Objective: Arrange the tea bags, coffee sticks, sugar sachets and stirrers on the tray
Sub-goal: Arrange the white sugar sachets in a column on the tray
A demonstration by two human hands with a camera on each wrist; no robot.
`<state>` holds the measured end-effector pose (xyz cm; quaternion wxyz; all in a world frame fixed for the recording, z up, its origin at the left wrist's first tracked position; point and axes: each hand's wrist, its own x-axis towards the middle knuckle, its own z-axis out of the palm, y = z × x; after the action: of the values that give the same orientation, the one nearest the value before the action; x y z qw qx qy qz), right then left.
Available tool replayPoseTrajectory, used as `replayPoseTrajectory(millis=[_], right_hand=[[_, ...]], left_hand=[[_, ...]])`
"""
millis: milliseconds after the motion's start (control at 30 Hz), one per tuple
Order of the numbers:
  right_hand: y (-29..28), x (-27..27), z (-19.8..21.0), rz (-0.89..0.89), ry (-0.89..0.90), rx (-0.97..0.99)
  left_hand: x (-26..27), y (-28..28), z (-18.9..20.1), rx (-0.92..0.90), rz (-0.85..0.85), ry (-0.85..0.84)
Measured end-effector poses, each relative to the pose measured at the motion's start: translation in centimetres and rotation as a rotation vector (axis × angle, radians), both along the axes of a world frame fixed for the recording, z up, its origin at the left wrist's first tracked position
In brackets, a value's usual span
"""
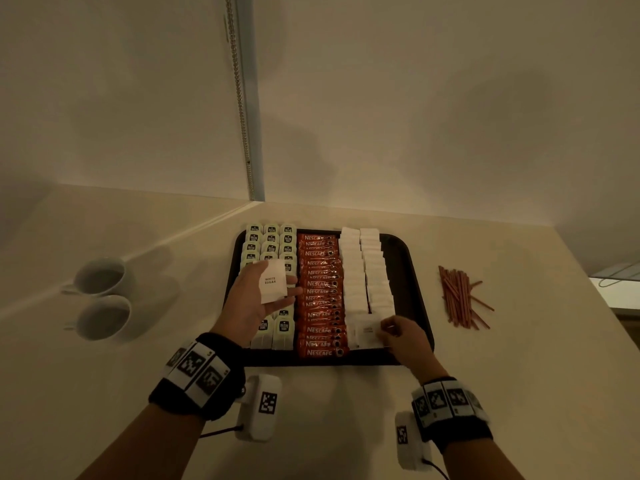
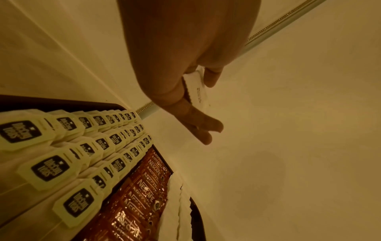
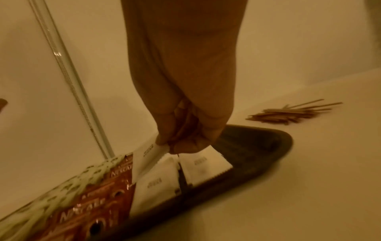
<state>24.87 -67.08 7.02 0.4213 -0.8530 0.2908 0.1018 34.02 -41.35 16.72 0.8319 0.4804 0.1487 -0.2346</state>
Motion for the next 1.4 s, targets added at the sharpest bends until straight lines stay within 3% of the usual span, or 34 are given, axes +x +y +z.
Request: replayPoseTrajectory(millis=[233, 600, 700, 767, 867, 1000, 1133, 1233, 1400], right_hand=[[0.7, -0.2, -0.9, -0.020, 0.021, 0.009], [1.9, -0.2, -1.6, 0.010, 0.039, -0.183], [2.1, 0.0, -0.7, 0.042, 0.005, -0.220], [2.9, 0.9, 1.3, 0.092, -0.113, -0.170], [5.2, 2.9, 5.8, 0.191, -0.337, 0.093], [7.8, 5.3, 9.8, 0.291, -0.393, 0.293], [8.6, 6.0, 10.1, 0.221, -0.436, 0.387], [7.2, 5.1, 10.0, 0.169, -0.418, 0.442], [1.6, 2.1, 7.2, -0.002, -0.323, 0.251]], left_hand=[[0.1, 0.0, -0.2, -0.012, 0.003, 0.015], [-0.2, 0.4, -0.2, -0.097, 0.031, 0.024], [-0.3, 0.2, 0.0, -0.014, -0.015, -0.020], [-0.3, -0.1, 0.1, 0.113, -0.035, -0.083], [-0.1, -0.7, 0.3, 0.280, -0.047, -0.199], [-0.2, -1.5, 0.6, 0.424, -0.078, -0.373], [-0.4, -1.8, 1.0, 0.440, -0.040, -0.412], [-0.7, -0.9, 1.0, 0.490, -0.116, -0.418], [-2.0, 4.1, 0.0, 0.526, -0.272, -0.350]])
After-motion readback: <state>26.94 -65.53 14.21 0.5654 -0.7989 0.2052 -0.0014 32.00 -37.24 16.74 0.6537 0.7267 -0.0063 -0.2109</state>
